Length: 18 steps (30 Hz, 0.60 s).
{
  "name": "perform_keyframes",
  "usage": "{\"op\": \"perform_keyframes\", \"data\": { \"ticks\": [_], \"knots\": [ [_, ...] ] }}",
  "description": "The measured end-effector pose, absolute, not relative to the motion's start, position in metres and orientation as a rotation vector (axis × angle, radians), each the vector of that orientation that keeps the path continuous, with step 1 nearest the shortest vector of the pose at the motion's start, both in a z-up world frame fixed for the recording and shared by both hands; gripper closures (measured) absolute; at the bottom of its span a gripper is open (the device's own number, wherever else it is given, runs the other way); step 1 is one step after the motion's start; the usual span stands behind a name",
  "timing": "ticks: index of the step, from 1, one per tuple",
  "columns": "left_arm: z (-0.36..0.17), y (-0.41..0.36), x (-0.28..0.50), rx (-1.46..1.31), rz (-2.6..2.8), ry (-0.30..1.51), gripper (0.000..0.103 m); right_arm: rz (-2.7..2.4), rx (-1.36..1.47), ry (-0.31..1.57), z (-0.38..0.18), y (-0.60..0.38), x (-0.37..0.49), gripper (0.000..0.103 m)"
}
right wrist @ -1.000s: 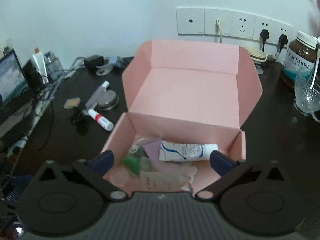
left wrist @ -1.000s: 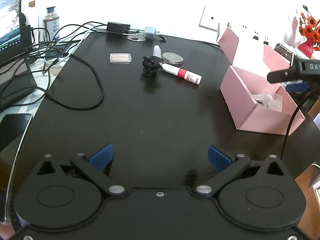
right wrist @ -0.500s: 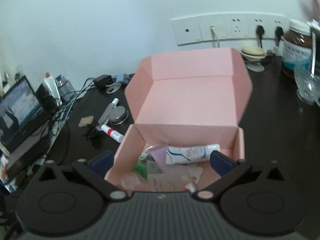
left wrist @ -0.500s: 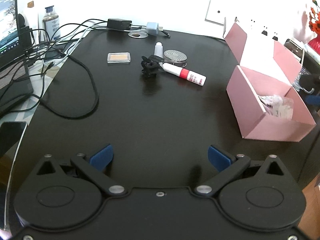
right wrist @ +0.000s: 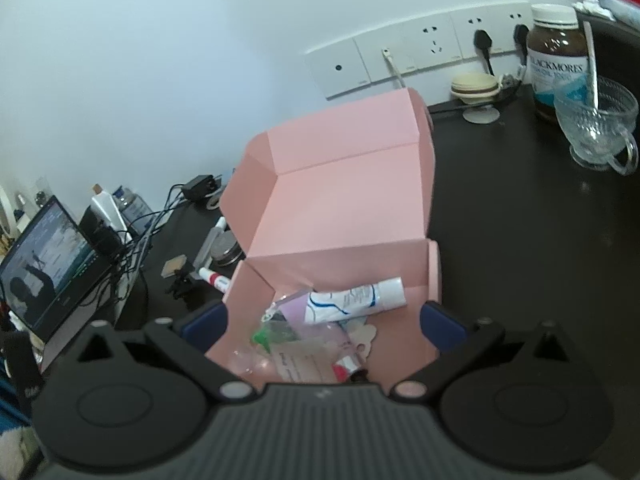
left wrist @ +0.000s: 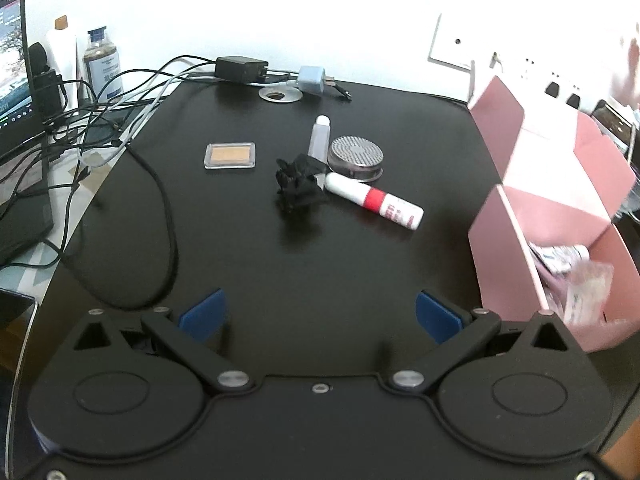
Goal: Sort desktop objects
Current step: 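Withdraw the right tool up from the pink box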
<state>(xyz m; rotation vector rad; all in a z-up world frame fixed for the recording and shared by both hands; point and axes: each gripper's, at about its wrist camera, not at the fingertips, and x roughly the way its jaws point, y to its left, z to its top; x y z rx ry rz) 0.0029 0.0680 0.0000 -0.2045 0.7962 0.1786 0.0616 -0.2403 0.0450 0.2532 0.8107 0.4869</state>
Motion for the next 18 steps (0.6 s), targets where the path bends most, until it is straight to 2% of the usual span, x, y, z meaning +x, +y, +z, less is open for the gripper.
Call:
{"op": "perform_keyframes", "data": {
  "ticks": [18],
  "knots": [
    [-0.005,0.073,0.004,-0.27,0.203,0.802,0.0,0.498,0.283,0.842,0.045,-0.237,0.078,0.001]
  ]
}}
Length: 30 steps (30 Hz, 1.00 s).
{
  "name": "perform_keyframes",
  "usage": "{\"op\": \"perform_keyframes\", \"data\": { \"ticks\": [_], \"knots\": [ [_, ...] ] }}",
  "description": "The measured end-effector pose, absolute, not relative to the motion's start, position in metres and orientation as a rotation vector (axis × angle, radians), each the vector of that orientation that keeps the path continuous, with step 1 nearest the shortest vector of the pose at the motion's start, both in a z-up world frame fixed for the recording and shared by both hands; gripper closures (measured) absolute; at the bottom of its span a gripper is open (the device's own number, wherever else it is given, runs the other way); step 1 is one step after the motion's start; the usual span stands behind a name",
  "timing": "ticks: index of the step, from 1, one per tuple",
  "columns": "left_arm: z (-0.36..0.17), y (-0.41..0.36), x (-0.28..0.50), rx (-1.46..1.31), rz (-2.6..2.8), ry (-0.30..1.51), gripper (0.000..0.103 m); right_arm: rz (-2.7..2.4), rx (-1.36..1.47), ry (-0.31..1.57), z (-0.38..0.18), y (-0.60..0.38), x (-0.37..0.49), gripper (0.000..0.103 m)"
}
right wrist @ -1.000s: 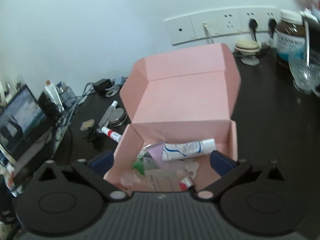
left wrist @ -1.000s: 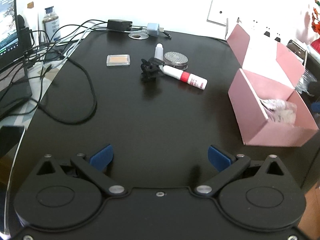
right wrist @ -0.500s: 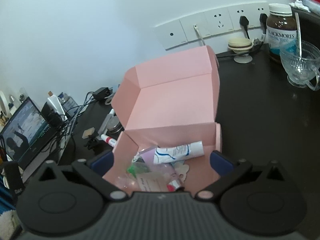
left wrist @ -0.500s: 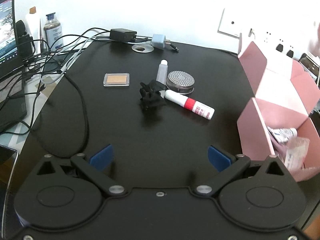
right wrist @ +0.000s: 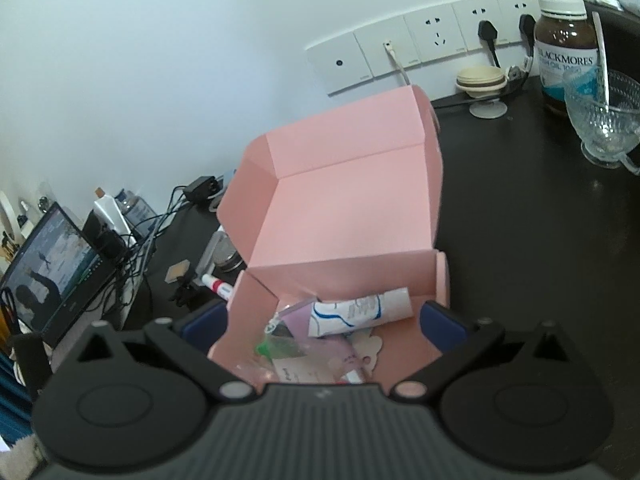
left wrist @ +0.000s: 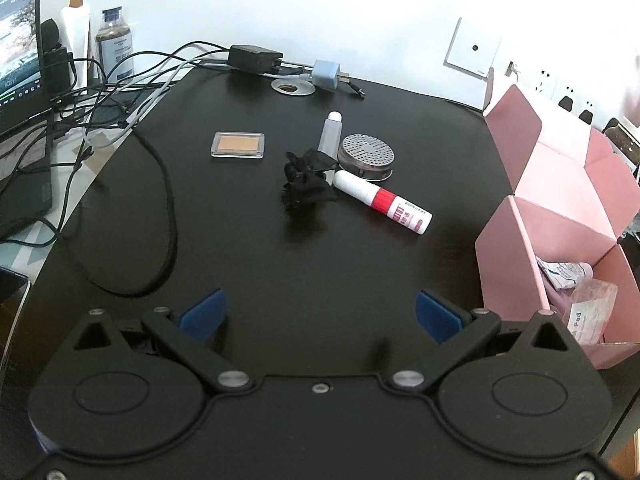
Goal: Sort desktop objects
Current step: 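Withdraw the right tool up from the pink box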
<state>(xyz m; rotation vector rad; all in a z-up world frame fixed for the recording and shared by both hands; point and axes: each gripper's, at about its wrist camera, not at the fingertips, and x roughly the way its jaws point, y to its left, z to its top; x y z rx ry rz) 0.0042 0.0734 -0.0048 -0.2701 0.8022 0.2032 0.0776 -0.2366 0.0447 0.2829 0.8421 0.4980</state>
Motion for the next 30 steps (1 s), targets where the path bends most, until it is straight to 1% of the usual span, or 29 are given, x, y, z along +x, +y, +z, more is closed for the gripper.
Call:
{"op": "perform_keyframes", "data": {
  "ticks": [16,30],
  "knots": [
    [-0.007,0.091,-0.011,-0.304,0.206,0.8,0.0,0.521,0.249,0.852,0.049,-0.207,0.07,0.001],
    [-0.003,0.097,-0.018,-0.308,0.192,0.776,0.0,0.48,0.271,0.835,0.056,-0.203,0.06,0.001]
  ]
}}
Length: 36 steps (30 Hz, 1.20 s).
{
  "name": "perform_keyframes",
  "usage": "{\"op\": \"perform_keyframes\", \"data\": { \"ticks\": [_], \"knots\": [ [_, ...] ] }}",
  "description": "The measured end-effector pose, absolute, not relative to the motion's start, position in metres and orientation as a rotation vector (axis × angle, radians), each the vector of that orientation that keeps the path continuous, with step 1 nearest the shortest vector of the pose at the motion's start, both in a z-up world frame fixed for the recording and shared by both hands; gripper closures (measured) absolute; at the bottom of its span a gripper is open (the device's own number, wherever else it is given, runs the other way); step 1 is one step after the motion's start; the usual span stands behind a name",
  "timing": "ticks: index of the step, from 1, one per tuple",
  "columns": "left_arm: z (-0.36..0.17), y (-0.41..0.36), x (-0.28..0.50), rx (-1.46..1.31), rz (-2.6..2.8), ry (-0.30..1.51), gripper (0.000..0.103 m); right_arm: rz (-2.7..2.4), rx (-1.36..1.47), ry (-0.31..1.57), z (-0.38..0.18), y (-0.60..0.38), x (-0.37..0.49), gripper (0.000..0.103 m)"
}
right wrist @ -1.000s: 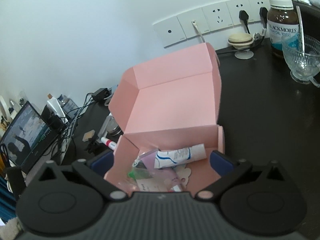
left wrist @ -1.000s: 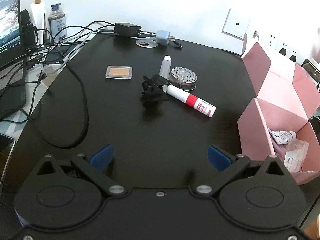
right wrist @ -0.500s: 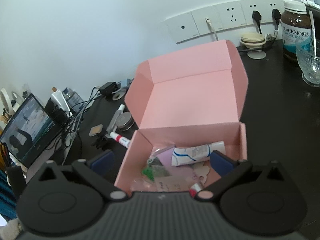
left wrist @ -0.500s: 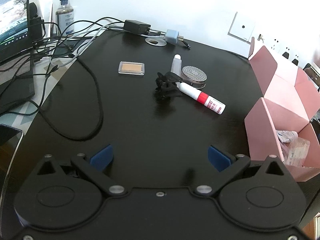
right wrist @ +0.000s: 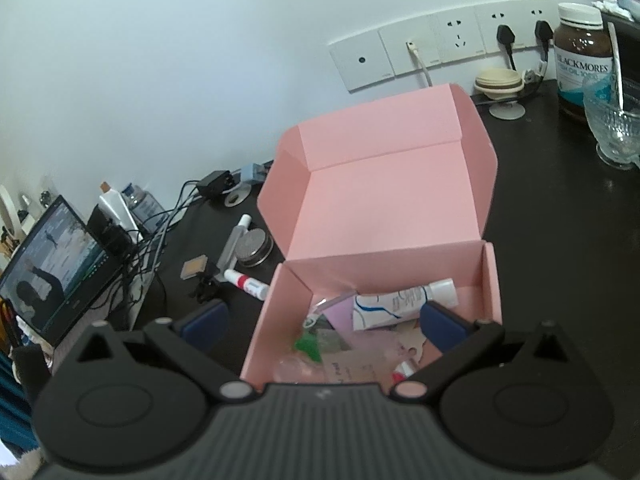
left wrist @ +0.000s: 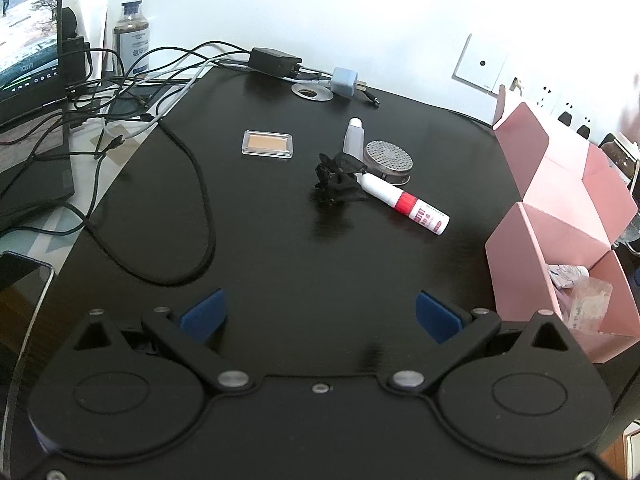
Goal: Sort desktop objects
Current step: 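Withdraw the right tool up from the pink box, then move the left tool toward the red-and-white tube on the desk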
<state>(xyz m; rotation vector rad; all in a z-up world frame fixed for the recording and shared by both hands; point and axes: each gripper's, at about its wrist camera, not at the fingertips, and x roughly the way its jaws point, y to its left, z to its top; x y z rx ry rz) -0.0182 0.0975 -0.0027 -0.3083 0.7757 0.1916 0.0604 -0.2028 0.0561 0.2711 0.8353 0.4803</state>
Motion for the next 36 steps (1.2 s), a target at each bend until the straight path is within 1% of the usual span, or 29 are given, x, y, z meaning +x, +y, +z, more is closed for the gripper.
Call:
{"op": "perform_keyframes", "data": {
  "ticks": [11,29,31,36],
  "knots": [
    [-0.003,0.098,-0.024,-0.293,0.18,0.735,0.001,0.466,0.282,0.825,0.056,-0.201,0.052,0.001],
    [-0.009,0.087,-0.009,-0.302,0.144,0.747,0.003,0.42,0.322,0.809,0.06,-0.217,0.054,0.001],
    [-0.011,0.087,-0.009,-0.302,0.144,0.747,0.004,0.424,0.312,0.806,0.061,-0.216,0.054,0.001],
    [-0.012,0.083,-0.004,-0.278,0.135,0.734,0.006,0.434,0.308,0.813,0.059,-0.215,0.055,0.001]
  ]
}}
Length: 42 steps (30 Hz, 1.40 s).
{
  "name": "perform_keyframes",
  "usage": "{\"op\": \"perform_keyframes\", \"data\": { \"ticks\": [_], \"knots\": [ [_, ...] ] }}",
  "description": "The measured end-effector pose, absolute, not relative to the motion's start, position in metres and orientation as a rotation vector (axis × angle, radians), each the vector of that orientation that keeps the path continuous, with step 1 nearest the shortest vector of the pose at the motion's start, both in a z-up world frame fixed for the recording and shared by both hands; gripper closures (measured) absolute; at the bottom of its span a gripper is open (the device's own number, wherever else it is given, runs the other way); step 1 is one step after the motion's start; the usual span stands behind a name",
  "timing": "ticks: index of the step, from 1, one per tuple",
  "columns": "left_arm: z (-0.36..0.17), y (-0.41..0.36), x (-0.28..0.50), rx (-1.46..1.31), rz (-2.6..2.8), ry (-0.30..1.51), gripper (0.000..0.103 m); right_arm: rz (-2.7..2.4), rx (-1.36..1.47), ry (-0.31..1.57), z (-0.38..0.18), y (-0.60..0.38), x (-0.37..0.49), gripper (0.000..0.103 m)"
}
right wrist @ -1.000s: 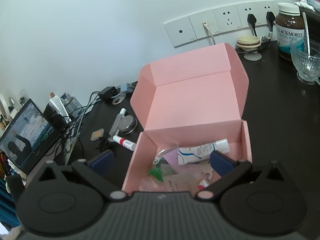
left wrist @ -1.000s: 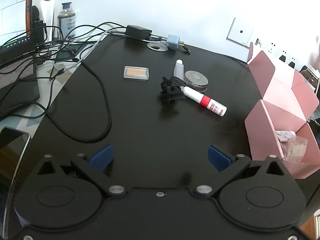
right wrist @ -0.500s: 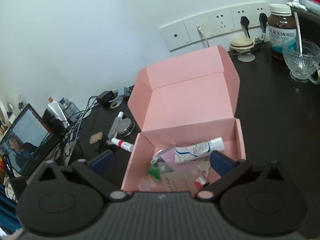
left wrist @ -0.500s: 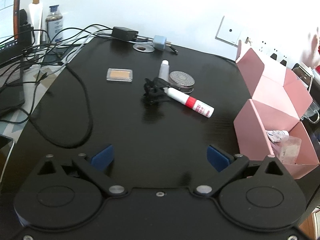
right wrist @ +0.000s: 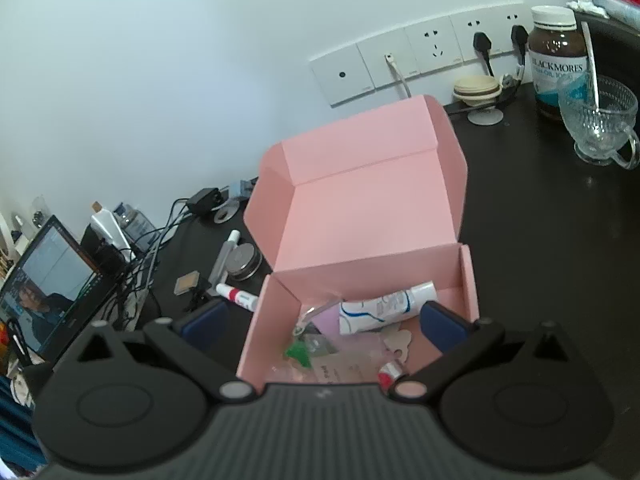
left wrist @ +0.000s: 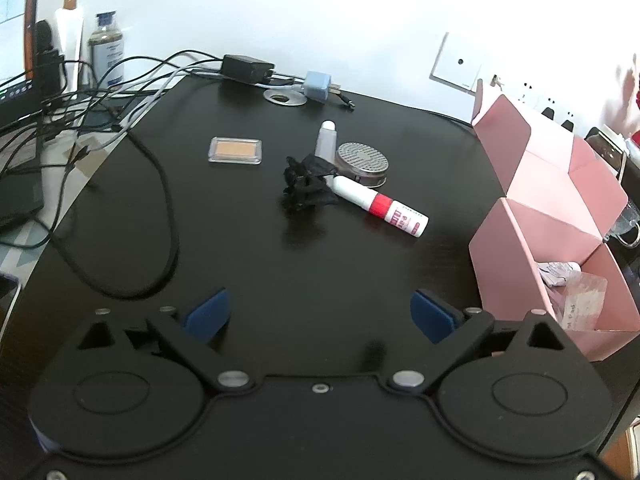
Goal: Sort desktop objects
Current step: 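Move the left tool toward the red-and-white tube on the desk, then close the left gripper on the red-and-white tube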
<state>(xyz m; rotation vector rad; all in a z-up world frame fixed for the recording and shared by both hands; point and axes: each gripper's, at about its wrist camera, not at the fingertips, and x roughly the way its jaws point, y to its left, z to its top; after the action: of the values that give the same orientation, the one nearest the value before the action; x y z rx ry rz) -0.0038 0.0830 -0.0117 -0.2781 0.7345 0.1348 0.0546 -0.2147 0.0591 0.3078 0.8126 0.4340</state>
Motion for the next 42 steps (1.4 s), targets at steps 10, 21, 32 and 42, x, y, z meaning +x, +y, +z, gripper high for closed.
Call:
{"op": "perform_keyframes", "data": {
  "ticks": [10,21,32,42],
  "knots": [
    [-0.011,0.07,0.038,-0.239,0.081,0.743,0.015,0.432,0.318,0.82,0.055,-0.226,0.061,0.001],
    [-0.003,0.044,0.082,-0.325,0.077,0.719,0.02,0.441,0.329,0.829,0.051,-0.239,0.075,0.001],
    [-0.008,0.048,0.101,-0.317,0.156,0.74,0.057,0.462,0.29,0.813,0.056,-0.249,0.083,0.001],
    [-0.008,0.045,0.08,-0.222,0.09,0.764,0.085,0.465,0.329,0.833,0.053,-0.251,0.094,0.001]
  ]
}}
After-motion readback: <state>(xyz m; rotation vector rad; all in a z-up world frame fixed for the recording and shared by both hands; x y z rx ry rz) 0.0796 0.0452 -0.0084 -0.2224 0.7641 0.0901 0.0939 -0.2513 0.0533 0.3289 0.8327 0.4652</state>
